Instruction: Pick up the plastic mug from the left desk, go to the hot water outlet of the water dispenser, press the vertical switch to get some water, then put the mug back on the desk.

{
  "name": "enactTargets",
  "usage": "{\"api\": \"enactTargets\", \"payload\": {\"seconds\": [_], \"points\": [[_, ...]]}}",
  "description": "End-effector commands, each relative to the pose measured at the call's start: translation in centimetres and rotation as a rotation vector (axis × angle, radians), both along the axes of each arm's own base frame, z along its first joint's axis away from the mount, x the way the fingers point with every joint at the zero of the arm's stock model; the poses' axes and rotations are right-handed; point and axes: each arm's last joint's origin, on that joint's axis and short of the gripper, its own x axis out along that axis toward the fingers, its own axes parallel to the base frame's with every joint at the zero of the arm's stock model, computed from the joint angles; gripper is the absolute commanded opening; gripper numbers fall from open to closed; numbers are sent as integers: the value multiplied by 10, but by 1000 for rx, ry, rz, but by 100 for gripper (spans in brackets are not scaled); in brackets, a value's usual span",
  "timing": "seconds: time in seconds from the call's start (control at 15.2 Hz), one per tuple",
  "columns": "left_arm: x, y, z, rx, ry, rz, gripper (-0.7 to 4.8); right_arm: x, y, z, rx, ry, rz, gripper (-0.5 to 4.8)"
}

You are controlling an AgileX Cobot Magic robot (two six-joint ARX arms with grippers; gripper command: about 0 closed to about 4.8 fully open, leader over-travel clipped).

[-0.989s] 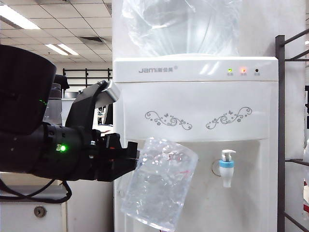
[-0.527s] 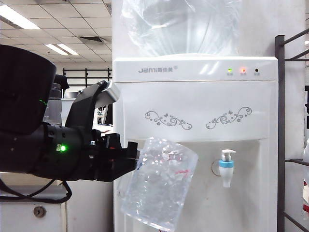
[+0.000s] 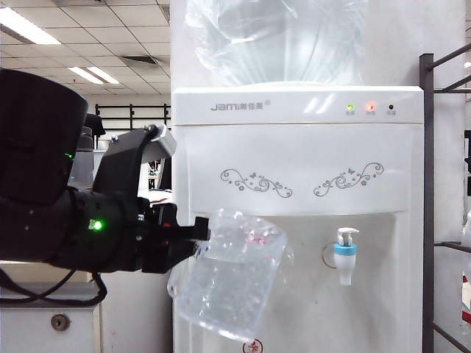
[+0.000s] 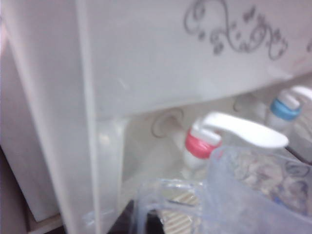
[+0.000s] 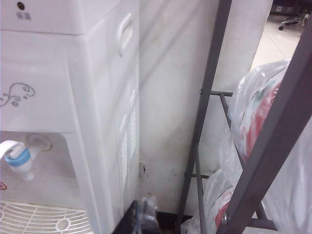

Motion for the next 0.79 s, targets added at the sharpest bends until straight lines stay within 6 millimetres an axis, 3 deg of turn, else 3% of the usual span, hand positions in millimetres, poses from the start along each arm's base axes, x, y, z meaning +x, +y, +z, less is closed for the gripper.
{"api": "enactTargets", "payload": {"seconds": [0.07, 0.79], "points": [[2, -3, 9, -60, -51, -8, -6, 0, 0, 2, -2, -15, 5, -5], [3, -4, 10, -62, -54, -20, -6, 0, 0, 2, -2, -15, 5, -5]]}}
